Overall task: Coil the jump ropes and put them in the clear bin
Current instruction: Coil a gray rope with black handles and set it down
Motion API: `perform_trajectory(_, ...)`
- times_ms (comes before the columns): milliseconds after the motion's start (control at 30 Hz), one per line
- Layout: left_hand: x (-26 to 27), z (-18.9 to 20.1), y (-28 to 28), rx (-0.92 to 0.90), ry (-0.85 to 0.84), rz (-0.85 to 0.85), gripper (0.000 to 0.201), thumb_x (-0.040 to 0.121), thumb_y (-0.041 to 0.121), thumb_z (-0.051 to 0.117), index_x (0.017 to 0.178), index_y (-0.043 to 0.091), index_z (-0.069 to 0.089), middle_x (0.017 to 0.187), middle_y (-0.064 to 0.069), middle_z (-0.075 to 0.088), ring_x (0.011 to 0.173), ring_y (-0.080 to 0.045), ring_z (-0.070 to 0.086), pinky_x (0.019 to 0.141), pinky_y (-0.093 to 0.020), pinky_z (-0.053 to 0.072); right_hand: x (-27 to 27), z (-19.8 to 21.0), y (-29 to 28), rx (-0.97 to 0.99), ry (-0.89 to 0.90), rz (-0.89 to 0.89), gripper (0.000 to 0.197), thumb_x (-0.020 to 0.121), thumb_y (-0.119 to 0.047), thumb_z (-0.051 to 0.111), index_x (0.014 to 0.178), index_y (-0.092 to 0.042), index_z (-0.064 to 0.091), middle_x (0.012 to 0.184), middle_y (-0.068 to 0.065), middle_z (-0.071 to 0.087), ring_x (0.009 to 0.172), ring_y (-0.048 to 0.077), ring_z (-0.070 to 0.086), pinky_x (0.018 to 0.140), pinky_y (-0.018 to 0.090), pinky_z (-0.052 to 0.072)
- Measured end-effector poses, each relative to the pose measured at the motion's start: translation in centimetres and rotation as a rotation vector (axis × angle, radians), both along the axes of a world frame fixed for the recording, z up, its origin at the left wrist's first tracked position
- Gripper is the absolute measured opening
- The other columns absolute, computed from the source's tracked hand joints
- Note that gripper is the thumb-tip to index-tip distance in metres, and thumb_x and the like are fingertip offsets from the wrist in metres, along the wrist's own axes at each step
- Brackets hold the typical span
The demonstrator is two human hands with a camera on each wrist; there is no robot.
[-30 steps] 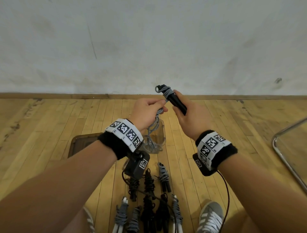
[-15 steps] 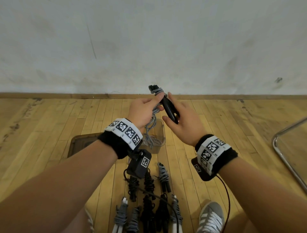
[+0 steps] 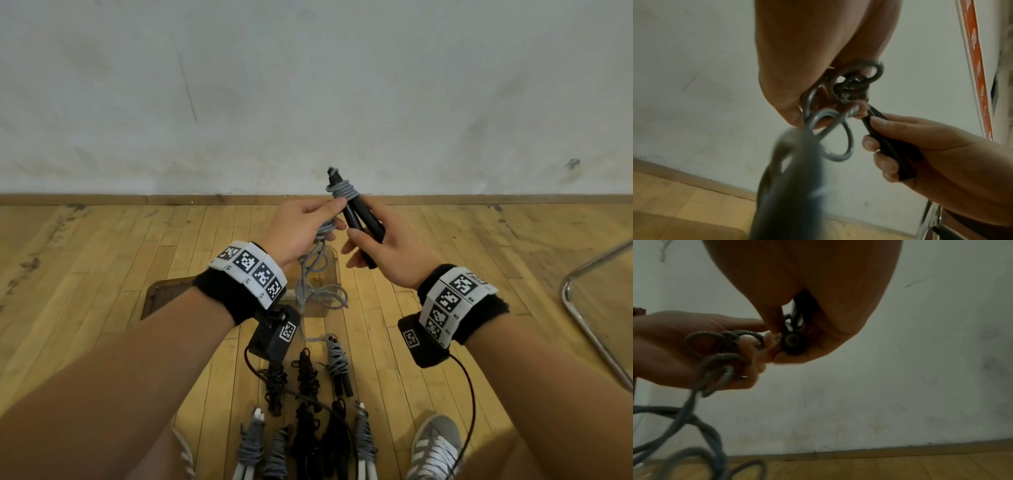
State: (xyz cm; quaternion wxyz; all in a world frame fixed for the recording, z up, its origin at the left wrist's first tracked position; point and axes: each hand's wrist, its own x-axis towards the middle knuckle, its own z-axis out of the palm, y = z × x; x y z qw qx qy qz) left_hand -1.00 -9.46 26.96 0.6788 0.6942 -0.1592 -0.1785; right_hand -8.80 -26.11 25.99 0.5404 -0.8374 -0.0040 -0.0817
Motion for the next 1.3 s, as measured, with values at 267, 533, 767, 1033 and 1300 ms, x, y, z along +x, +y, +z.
perform_trajectory(267,-0.1,-0.6,0.1,0.059,0.110,-0.150,0.029,0.099,0.009,0.064,0.127,0.014,0.070,0.083,-0.001,0.067,0.067,-0.010,0.067,0.060,-0.023,0.051,0.8,-0.8,-1.9,-0.302,-0.098,-0.172,0.055,0.102,-0.023,0.058,0.154,-0.029,0.038,0.089,-0.009,0.063,0.060,0.009,0.061,0.059,0.023,0.052)
perform_trajectory(533,0.0,-0.5,-0.1,-0.050,0.196,-0.101,0.041,0.096,-0.013,0.048,0.126,0.005,0.068,0.107,-0.006,0.076,0.092,-0.018,0.077,0.074,-0.026,0.054,0.4,-1.1,-1.2,-0.571,-0.070,-0.242,0.059,0.100,-0.024,0.057,0.153,-0.033,0.032,0.096,-0.004,0.065,0.070,0.015,0.060,0.056,0.028,0.043)
perform_trajectory(767,-0.2,-1.0,-1.1,0.027,0.106,0.065,0.041,0.095,0.050,0.066,0.104,0.012,0.078,0.080,0.001,0.063,0.064,-0.010,0.065,0.053,-0.020,0.044,0.7,-2.7,0.3,-0.550,-0.087,-0.148,0.049,0.106,-0.047,0.026,0.154,-0.040,0.020,0.101,0.004,0.065,0.076,0.020,0.063,0.066,0.044,0.054)
perform_trajectory(1033,0.3,-1.7,-0.9,0.045,0.060,0.136,0.045,0.084,0.052,0.078,0.094,0.008,0.078,0.072,0.003,0.060,0.061,-0.011,0.063,0.062,-0.026,0.045,0.0,-1.4,0.8,-0.211,-0.111,-0.038,0.056,0.102,-0.023,0.060,0.152,-0.033,0.038,0.095,-0.020,0.055,0.080,-0.006,0.056,0.075,0.015,0.043)
perform_trajectory(1300,-0.4,0.1,-0.6,-0.041,0.009,-0.024,0.022,0.097,0.034,0.069,0.085,0.017,0.077,0.071,0.003,0.066,0.059,-0.007,0.063,0.051,-0.012,0.044,-0.2,0.6,0.5,0.192,0.133,-0.016,0.063,0.093,-0.017,0.073,0.148,-0.026,0.046,0.112,0.011,0.074,0.090,0.024,0.076,0.077,0.038,0.063)
